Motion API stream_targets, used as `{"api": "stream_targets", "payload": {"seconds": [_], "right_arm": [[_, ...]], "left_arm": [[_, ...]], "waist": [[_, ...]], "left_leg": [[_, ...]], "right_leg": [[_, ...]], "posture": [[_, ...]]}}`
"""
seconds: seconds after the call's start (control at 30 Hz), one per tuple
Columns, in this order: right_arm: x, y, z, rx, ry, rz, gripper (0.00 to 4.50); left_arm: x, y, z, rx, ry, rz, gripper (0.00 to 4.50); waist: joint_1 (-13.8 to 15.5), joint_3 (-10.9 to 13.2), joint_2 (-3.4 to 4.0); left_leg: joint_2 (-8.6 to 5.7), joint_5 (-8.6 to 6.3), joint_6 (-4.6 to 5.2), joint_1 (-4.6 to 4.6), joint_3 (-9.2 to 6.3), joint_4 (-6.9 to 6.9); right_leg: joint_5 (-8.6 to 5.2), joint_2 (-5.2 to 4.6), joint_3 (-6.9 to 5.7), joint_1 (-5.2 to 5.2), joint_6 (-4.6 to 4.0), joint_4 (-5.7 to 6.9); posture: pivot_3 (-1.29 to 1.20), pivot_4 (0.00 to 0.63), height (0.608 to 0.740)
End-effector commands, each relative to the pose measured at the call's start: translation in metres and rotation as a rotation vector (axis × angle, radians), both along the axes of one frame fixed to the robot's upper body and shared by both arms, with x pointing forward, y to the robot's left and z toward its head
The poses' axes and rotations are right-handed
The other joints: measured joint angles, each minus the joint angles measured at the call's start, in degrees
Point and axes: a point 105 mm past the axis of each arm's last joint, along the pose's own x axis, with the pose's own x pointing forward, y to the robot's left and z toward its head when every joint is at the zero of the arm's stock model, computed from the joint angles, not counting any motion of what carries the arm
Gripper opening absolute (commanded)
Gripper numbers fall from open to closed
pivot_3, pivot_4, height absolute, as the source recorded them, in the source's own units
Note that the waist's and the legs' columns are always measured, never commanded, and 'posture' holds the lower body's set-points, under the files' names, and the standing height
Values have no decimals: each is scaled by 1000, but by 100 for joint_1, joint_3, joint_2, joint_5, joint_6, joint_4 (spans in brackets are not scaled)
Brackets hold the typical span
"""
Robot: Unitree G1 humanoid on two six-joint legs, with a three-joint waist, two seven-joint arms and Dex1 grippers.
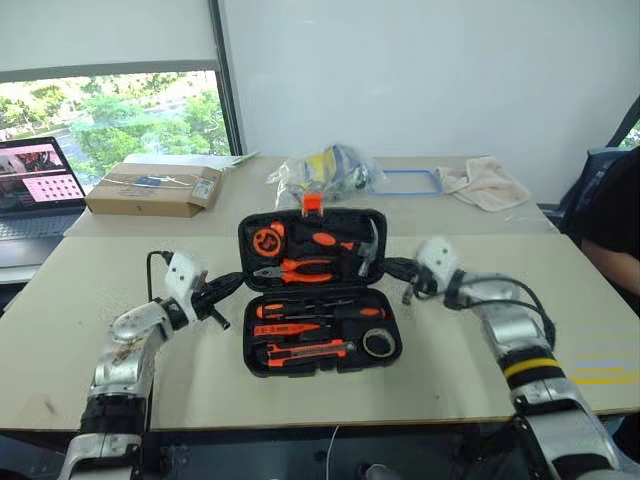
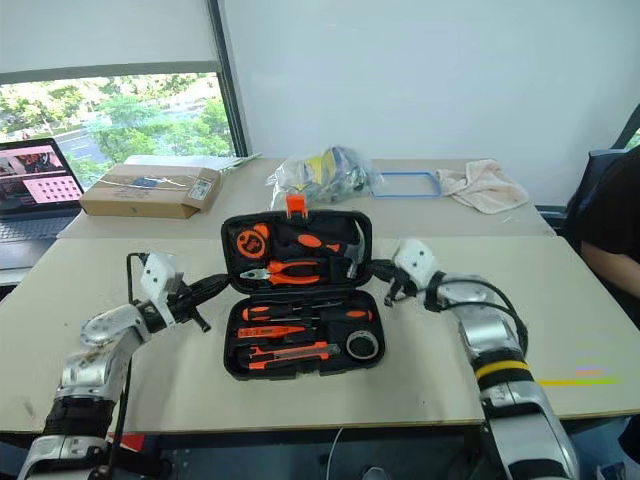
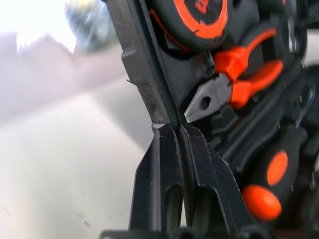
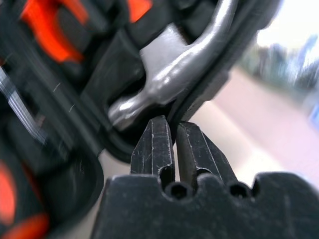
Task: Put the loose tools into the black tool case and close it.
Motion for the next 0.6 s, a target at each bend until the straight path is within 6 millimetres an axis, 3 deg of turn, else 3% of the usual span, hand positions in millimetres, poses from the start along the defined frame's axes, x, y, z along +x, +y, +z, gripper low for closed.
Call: {"api": "stream_targets", "payload": {"seconds": [0.03,0.2,0.27,0.33,0.53,0.6], "right_arm": [[-28,-4,-12,-231,-221,132,0],[-38,-19,-44,-380,-250,156,0],[-45,-21,-55,-408,-231,184,821],[-49,-23,-61,-420,-219,204,1352],[-61,-32,-65,-413,-187,218,3543],[-67,-38,-63,-391,-166,207,4132]], "left_arm": [[-29,6,-22,345,-151,-120,19],[-52,7,-53,516,-172,-253,19],[-57,12,-60,499,-123,-252,651],[-57,18,-62,490,-101,-235,1219],[-57,36,-57,494,-34,-216,3600],[-48,39,-49,413,-9,-160,3645]], "waist": [[-17,-2,3],[-6,-13,6],[-4,-14,8],[-9,-17,13],[-2,-17,5],[4,-18,6]], "left_leg": [[3,0,0,17,8,-12],[18,-3,5,69,33,-31],[21,-6,11,98,38,-31],[38,-25,37,149,44,-34],[48,-35,48,142,57,-25],[50,-36,49,143,57,-27]], "right_leg": [[-1,0,2,8,-2,-5],[-5,-3,13,51,-6,-13],[-7,-4,17,81,-8,-17],[-17,-1,11,137,-10,-41],[-15,-4,18,129,-9,-49],[-15,-4,16,129,-9,-47]], "posture": [[0,150,740],[0,150,740],[0,150,740],[0,150,740],[0,150,740],[0,150,740]]}}
